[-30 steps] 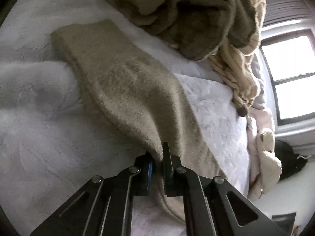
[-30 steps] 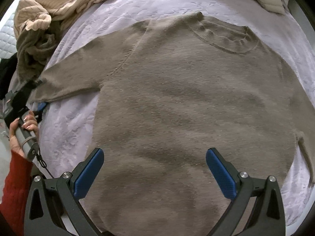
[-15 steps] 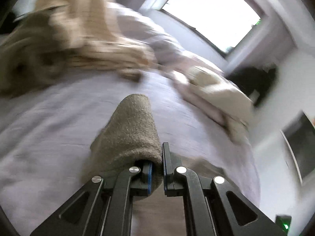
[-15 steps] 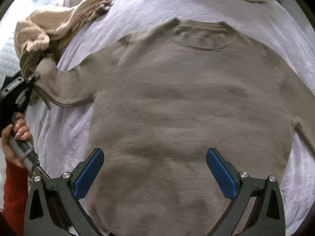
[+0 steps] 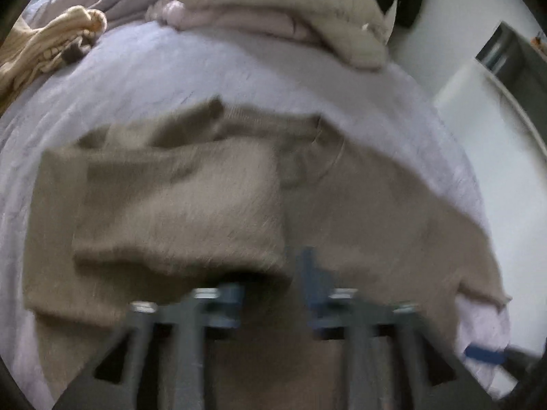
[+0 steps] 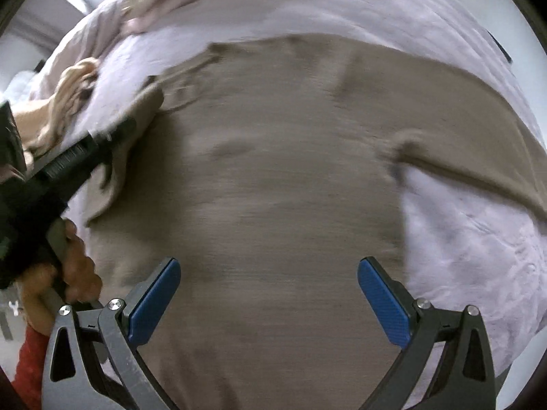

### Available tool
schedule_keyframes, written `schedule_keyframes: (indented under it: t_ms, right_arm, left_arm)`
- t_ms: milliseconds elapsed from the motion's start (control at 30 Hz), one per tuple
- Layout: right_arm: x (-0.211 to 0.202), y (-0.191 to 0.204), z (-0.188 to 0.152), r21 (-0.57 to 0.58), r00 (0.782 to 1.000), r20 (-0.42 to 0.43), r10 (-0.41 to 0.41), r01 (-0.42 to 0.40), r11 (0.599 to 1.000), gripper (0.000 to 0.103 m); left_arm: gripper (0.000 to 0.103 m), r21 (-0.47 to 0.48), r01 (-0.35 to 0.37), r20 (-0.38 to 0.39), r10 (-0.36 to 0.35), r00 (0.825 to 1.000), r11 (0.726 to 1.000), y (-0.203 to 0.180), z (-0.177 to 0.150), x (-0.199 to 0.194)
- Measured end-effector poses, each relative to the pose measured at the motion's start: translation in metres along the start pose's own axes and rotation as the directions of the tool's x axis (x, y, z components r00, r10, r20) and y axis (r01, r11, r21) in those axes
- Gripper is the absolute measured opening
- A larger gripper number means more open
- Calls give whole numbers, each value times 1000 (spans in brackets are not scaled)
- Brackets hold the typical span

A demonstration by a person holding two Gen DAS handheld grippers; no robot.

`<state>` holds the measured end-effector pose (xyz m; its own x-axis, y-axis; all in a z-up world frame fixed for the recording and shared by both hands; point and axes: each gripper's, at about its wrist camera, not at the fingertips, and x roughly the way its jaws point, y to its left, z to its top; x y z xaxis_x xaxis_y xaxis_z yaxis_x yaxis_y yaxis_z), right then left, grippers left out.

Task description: Fold small clothes

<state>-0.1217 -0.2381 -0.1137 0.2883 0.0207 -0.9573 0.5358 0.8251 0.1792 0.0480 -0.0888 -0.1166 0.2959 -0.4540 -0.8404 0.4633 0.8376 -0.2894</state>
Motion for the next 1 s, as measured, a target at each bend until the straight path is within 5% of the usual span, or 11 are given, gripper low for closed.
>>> schedule_keyframes:
  t_ms: [200, 267, 367, 467, 567, 633, 733, 767, 833, 900, 1000]
  right_arm:
    - [3, -7, 14, -46, 999, 24, -41, 42, 998, 103]
    - [-3, 12, 26, -128, 996, 75, -39, 48, 991, 103]
    - [-7, 67, 46, -319, 987, 157, -17, 67, 946, 103]
    - [5, 143, 56, -548, 970, 244, -4, 141, 825, 102]
    - [35, 216, 48, -731, 943, 331, -20, 270, 627, 97]
    - [68, 253, 36, -808, 915, 399, -56, 379, 451, 93]
    - [117, 271, 22, -825, 858, 495, -139, 514, 234, 52]
    - [128, 270, 26, -840, 869, 466, -165, 493, 227, 8]
    - [115, 259, 45, -822, 914, 383, -132, 403, 403, 3]
    - [75, 231, 71, -714, 947, 322, 18, 231, 661, 3]
    - [43, 163, 99, -439, 939, 314, 137, 16, 899, 3]
  left_arm:
    - [70, 9, -112, 83, 111, 990, 994, 35, -15, -55]
    - [85, -37, -168, 100, 171, 980, 985, 60, -19, -71]
    - [87, -109, -245, 106, 256, 961, 963, 109, -25, -80]
    - [87, -160, -303, 49, 314, 948, 939, 148, -26, -75]
    - [87, -247, -273, 19, 286, 958, 930, 178, -25, -64]
    - [87, -274, -281, -3, 291, 957, 920, 191, -24, -55]
    - [87, -238, -310, -14, 316, 949, 921, 189, -25, -48]
    - [87, -225, -306, -9, 312, 950, 925, 188, -26, -48]
    - [87, -201, -300, -6, 305, 952, 933, 184, -29, -48]
    - [87, -183, -303, -18, 305, 952, 935, 181, -30, -46]
    - [87, -202, -288, -31, 287, 957, 936, 185, -28, -46]
